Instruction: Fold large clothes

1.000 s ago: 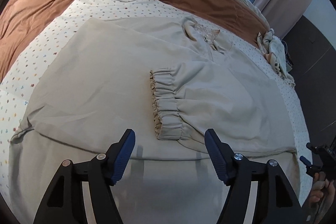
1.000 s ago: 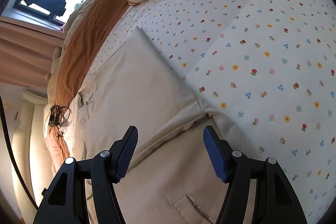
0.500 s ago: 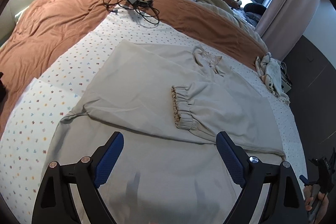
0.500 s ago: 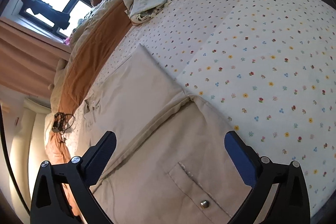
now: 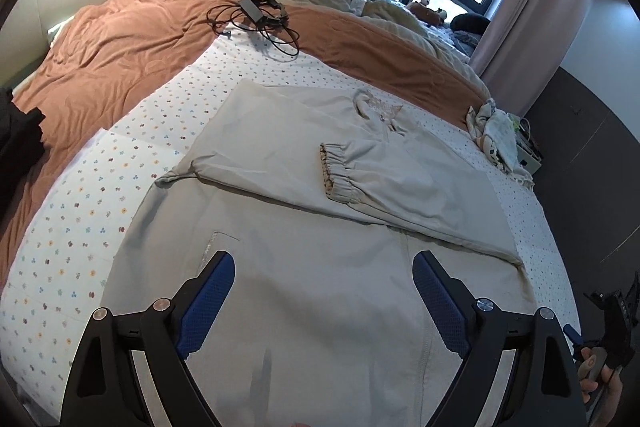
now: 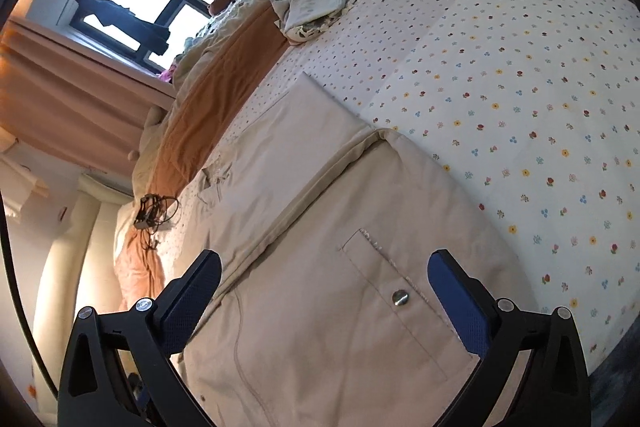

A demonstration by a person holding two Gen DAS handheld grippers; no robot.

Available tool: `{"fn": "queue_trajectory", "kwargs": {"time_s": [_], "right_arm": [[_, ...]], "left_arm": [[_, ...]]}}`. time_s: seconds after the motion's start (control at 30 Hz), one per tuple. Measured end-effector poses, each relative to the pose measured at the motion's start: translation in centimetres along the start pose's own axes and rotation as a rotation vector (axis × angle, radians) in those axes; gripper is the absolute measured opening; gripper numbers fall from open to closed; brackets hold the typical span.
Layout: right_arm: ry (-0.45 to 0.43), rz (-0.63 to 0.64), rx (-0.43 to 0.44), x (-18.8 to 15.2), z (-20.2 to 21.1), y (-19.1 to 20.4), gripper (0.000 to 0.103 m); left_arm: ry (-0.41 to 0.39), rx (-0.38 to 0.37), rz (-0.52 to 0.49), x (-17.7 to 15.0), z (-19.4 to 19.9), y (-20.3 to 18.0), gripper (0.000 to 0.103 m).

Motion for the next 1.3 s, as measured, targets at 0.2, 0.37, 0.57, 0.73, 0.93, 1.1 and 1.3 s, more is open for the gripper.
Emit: {"fn": "queue_trajectory", "kwargs": {"time_s": [0.2, 0.37, 0.57, 0.73, 0.93, 1.1, 1.3], "right_arm": [[-0.013, 0.032, 0.032, -2.0, 2.7, 0.8, 0.103], [-0.031, 0.064, 0.049, -2.9, 5.2, 0.9, 0.103], [-0.103, 0.097, 0.027, -3.4, 9.3, -0.5, 0.103], [-0.118, 0.113, 0.024, -4.4, 11.8, -2.4, 0.103], [-0.143, 0.138, 0.03, -5.6, 14.8, -4.6, 0.103], [-0.15, 0.151, 0.038, -6.6, 16.1, -6.0, 0.102], [-0.117, 0.157, 0.056, -8.2, 16.1, -7.4, 0.089]], "left_arm": [[-0.029, -0.006, 0.004, -1.7, 4.5, 0.4, 0.091], [-0.06, -0.032, 0.025, -3.2, 8.0, 1.5, 0.091], [-0.108, -0.031, 0.023, -5.1, 11.5, 2.9, 0.091], [-0.118, -0.072, 0.057, -6.8, 13.8, 4.7, 0.091], [-0.153, -0.092, 0.076, -9.3, 16.5, 7.0, 0.091], [-0.184, -0.09, 0.124, -11.2, 18.0, 9.7, 0.091], [-0.176, -0.101, 0.214, -13.3, 18.2, 12.8, 0.079]]}}
Point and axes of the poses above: each gripper's, at about its wrist camera, not at the fingertips, and z roughly against the way its jaws point, y to its left, x to its top, the point moved 5 cm from there along -z, roughly the way its jaws point, and after that the axes turned 5 degrees about z, right-handed, at the moved point
